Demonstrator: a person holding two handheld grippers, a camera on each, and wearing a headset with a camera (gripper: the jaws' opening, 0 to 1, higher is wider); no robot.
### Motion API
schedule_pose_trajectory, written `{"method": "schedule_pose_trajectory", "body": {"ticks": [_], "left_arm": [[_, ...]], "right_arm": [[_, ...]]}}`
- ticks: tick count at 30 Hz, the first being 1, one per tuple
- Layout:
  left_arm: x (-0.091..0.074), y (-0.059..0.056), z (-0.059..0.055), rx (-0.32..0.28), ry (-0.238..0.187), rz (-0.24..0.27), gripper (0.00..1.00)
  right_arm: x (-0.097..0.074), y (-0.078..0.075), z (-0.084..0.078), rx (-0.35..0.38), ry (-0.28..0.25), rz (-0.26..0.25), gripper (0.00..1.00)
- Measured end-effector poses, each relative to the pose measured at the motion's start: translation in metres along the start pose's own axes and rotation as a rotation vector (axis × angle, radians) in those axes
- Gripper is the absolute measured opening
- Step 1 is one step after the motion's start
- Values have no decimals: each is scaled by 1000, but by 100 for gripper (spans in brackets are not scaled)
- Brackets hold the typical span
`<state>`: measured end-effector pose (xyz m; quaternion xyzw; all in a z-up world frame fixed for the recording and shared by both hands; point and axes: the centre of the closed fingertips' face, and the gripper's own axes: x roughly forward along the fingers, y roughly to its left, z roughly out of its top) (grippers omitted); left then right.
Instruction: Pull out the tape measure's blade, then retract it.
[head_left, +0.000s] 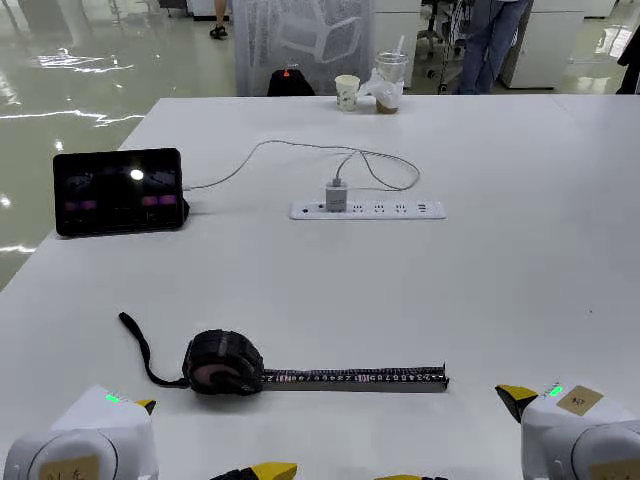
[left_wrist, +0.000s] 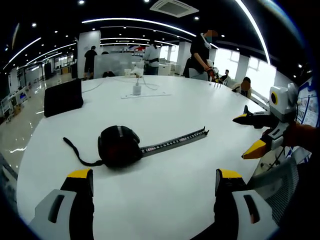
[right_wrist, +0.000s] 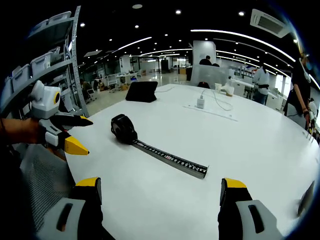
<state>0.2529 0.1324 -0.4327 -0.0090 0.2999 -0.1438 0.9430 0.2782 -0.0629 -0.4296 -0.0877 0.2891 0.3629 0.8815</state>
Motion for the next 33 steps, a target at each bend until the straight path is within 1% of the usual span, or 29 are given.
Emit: {"method": "schedule_pose_trajectory", "body": {"ticks": [9,15,23,30,33], "left_arm": [[0,2,0,-1,1,14,99],[0,4,2,-7,-7,31,99],[1,6,4,-8,-13,45,99],[3,6,7,-8,-20,57,99],[5,7,7,-9,-16,59,99]], "right_arm": [[-1,2,0,3,-1,-2,99],[-2,2,2,4,-10,1,99],[-2,3,0,-10,-1,19,99],[-1,0,-2,-20,12,33,99],[-1,-2,-3,-27,14,39,99]]}}
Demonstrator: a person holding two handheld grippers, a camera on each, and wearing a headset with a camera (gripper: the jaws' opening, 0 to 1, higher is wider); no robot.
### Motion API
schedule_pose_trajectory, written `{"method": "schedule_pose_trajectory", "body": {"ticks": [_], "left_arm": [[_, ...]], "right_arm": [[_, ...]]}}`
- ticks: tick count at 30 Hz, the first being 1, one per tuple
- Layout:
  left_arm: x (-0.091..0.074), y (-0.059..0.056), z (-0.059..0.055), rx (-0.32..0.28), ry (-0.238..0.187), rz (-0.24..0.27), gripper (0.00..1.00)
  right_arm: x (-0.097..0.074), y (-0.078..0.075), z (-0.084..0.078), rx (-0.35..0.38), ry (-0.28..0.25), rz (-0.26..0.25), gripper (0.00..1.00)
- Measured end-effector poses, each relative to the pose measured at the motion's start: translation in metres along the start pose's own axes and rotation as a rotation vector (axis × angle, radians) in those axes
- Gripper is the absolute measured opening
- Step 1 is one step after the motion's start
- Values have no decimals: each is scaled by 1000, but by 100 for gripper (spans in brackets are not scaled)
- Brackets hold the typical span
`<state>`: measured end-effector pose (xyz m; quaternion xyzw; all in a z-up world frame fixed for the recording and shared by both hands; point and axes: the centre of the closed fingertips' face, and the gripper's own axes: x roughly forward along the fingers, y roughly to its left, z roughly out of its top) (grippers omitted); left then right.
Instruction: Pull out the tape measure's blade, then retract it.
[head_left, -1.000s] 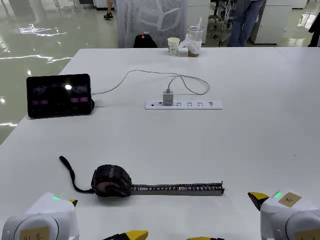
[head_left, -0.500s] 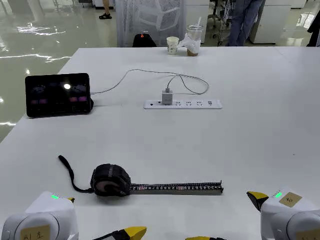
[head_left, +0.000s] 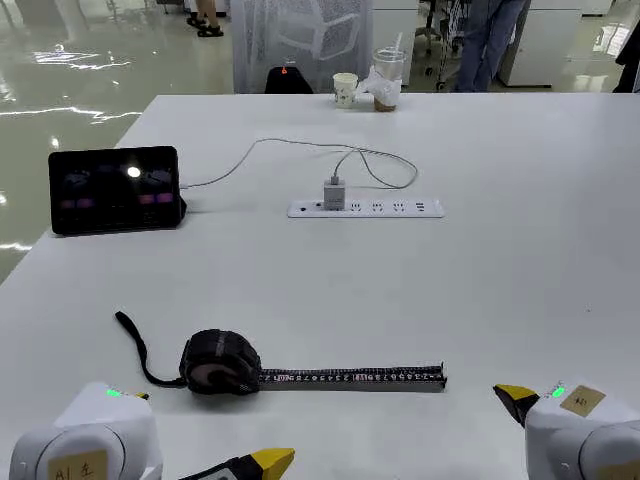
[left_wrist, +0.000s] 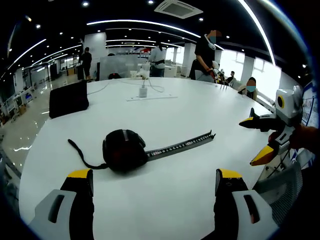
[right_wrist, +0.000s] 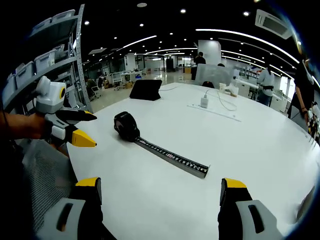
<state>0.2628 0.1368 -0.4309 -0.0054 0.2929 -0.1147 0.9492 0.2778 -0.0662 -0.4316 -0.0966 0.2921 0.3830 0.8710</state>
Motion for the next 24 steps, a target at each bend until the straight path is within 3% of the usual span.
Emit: {"method": "schedule_pose_trajectory", "body": {"ticks": [24], "left_arm": [[18,6,6,5,-1,38,99]], "right_arm": [[13,-29,-1,-108,40,57,95]]}}
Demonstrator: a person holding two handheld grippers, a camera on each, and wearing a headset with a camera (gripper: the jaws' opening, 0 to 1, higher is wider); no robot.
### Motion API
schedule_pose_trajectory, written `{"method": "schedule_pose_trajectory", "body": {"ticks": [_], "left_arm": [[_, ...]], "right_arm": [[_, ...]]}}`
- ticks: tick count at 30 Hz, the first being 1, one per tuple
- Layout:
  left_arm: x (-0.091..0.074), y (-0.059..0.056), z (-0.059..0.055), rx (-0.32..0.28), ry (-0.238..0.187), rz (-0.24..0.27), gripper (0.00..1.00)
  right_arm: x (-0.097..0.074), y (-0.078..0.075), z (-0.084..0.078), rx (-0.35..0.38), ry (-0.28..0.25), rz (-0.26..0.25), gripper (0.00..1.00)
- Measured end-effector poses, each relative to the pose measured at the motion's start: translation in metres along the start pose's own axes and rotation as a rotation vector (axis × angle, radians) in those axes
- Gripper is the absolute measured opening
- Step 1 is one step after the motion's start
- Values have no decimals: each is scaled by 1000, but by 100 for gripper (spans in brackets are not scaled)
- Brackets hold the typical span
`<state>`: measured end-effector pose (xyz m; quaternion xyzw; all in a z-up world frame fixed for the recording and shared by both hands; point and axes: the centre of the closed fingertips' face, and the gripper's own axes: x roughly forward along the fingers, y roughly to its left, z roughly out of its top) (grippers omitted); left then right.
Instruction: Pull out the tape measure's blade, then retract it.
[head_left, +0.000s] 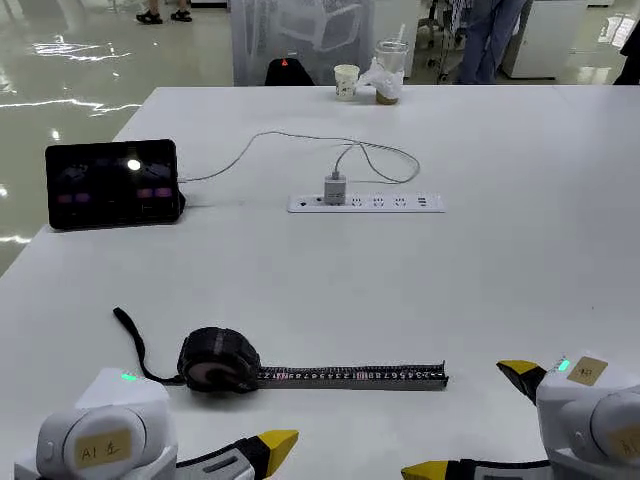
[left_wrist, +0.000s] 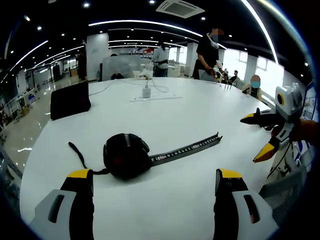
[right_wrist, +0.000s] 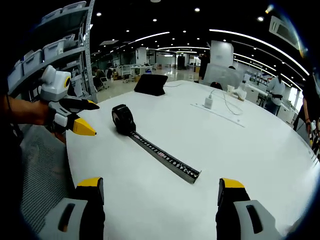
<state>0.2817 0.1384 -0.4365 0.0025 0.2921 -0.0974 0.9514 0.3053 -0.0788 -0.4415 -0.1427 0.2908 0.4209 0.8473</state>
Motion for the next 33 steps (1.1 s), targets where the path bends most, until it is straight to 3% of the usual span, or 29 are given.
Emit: {"method": "schedule_pose_trajectory", "body": {"ticks": [14,26,33], "left_arm": [[19,11,9,-9,-3,24,99],[31,17,9,-10,14,36,99],[37,26,11,-27,15,52,99]], "right_arm": [[10,-19,-6,-64,45,39,90],[17,-34,-7,-115,51,81,81],[21,-41,-9,-160,65,114,73]]}}
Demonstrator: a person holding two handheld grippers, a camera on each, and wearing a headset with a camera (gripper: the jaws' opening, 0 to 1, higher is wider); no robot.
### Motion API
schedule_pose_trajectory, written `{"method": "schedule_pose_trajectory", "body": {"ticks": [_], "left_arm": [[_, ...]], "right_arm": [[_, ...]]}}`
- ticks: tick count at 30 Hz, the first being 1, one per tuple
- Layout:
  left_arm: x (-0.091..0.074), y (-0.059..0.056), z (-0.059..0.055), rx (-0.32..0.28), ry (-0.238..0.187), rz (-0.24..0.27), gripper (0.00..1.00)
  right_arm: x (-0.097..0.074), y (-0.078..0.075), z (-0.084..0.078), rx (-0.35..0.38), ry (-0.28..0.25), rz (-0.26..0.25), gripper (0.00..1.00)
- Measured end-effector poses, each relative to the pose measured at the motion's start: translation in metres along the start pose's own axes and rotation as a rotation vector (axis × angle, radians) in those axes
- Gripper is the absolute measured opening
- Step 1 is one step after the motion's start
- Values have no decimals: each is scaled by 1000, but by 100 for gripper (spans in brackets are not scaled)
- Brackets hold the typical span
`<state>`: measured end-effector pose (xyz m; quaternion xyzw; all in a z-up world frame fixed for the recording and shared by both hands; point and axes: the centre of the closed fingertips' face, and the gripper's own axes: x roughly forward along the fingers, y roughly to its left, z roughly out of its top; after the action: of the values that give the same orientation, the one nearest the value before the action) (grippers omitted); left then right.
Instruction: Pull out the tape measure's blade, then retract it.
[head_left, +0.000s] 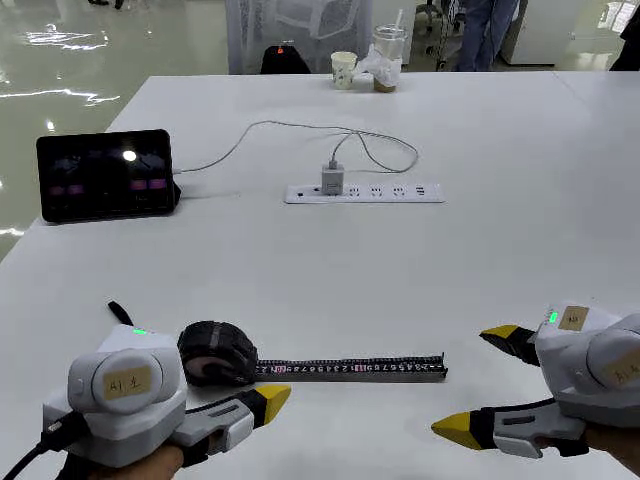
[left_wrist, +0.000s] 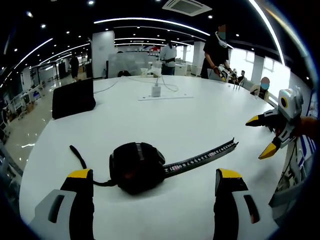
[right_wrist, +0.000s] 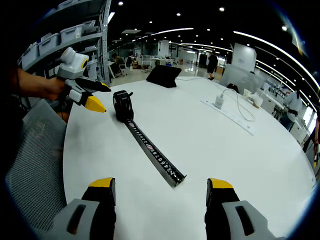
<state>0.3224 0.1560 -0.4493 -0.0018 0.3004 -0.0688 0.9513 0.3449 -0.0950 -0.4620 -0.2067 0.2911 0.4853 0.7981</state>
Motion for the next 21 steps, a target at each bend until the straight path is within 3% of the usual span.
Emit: {"method": "schedule_pose_trajectory", "body": {"ticks": [21], "left_arm": [[21,18,7,-35,3,39,92]], "right_arm": [[17,-17,-14,-116,78,114,52]]}}
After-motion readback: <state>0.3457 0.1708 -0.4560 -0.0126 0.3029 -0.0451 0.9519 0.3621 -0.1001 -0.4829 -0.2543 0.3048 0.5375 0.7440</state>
